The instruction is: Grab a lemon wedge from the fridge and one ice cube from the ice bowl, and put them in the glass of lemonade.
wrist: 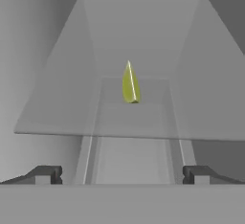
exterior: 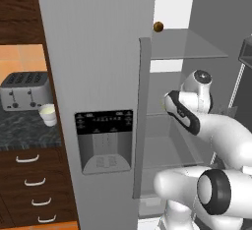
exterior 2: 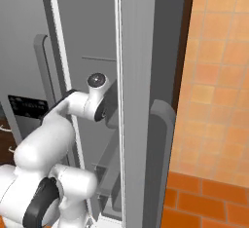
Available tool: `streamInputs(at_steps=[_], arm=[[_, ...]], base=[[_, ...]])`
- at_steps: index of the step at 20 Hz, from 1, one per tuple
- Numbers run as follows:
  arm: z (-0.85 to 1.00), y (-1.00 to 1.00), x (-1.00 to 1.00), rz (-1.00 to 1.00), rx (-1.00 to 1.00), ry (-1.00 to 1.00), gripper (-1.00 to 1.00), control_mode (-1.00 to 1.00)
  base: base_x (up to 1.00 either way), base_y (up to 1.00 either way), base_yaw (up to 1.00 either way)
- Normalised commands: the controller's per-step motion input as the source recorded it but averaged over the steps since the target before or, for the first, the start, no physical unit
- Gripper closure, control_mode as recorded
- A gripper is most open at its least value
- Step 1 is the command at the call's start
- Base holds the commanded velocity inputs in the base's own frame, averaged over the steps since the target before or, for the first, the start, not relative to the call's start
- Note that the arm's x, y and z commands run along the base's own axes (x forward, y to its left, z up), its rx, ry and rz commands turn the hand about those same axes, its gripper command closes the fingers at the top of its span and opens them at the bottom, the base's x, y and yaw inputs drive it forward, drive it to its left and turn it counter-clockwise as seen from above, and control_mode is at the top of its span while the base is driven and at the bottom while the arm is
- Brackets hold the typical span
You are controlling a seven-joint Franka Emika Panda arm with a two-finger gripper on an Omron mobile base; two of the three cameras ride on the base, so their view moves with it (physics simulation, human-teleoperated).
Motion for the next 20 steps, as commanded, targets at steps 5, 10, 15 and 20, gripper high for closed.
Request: streamInputs(at_steps=[5, 10, 15, 20], arm=[[-0.18, -0.04, 0.57, 0.00, 0.00, 0.06, -1.00, -1.00], [-0.14, -0.09, 0.45, 0.00, 0.00, 0.07, -1.00, -1.00], [-0.32, -0.23, 0.43, 0.00, -0.01, 0.00, -1.00, -1.00], [-0.41, 0.00, 0.27, 0.00, -0.05, 0.04, -1.00, -1.00]], base=[[0.00, 0.00, 0.00], [0.00, 0.00, 0.00], [0.00, 0.00, 0.00], [0.00, 0.00, 0.00]])
